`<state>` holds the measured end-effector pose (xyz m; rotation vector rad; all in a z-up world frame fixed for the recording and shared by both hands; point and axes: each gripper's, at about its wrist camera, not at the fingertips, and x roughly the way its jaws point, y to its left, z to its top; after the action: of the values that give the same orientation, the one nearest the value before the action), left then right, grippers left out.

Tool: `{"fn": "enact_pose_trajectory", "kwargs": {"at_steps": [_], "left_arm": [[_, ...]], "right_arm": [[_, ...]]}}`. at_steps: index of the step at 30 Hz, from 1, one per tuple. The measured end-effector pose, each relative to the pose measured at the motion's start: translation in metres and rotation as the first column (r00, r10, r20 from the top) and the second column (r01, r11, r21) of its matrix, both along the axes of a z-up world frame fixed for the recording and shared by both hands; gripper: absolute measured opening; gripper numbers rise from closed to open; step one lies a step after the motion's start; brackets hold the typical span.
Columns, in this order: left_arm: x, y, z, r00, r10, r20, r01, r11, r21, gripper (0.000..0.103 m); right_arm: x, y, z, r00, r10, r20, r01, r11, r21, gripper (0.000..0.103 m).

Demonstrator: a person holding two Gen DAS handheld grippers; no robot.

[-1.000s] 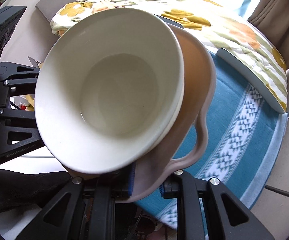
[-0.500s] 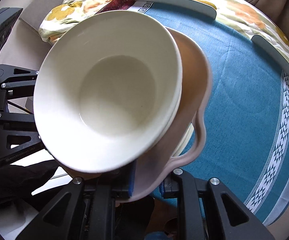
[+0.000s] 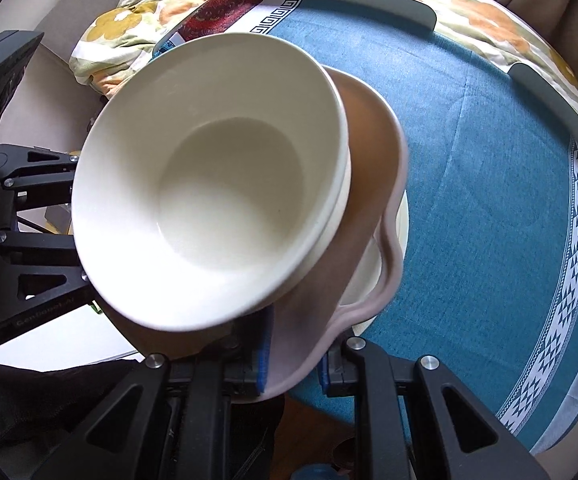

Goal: Organize plates and bowls

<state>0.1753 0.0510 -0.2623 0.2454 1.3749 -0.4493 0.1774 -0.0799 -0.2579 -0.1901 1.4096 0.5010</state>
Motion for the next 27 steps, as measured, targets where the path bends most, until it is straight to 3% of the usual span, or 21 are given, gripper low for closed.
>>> {"fn": "enact_pose_trajectory", "kwargs": {"at_steps": [8,14,19,27], "left_arm": [[-0.001,-0.001,0.0,1.0,0.031,-0.002,-0.031,0.999,0.009,0.015],[0.009,-0.002,0.0,0.996,0.061,-0.071,-0.06,0.998,0.015,0.018],[0.008,-0.012,-0.001,0.996,0.027,-0.09,-0.024,0.999,0.034,0.029],[0.011,-0.013,-0.001,0.99,0.035,-0.139,-0.033,0.999,0.021,0.034]], "right_arm": [[0.002,-0.001,-0.002,1.0,-0.011,-0.001,0.011,1.0,0.002,0.017],[0.008,-0.003,0.0,0.998,-0.042,-0.035,0.043,0.999,0.006,0.017],[0.013,-0.005,0.003,0.997,-0.057,-0.052,0.057,0.998,-0.003,0.017],[0.014,-0.005,0.004,0.995,-0.075,-0.064,0.075,0.997,-0.009,0.017]]}}
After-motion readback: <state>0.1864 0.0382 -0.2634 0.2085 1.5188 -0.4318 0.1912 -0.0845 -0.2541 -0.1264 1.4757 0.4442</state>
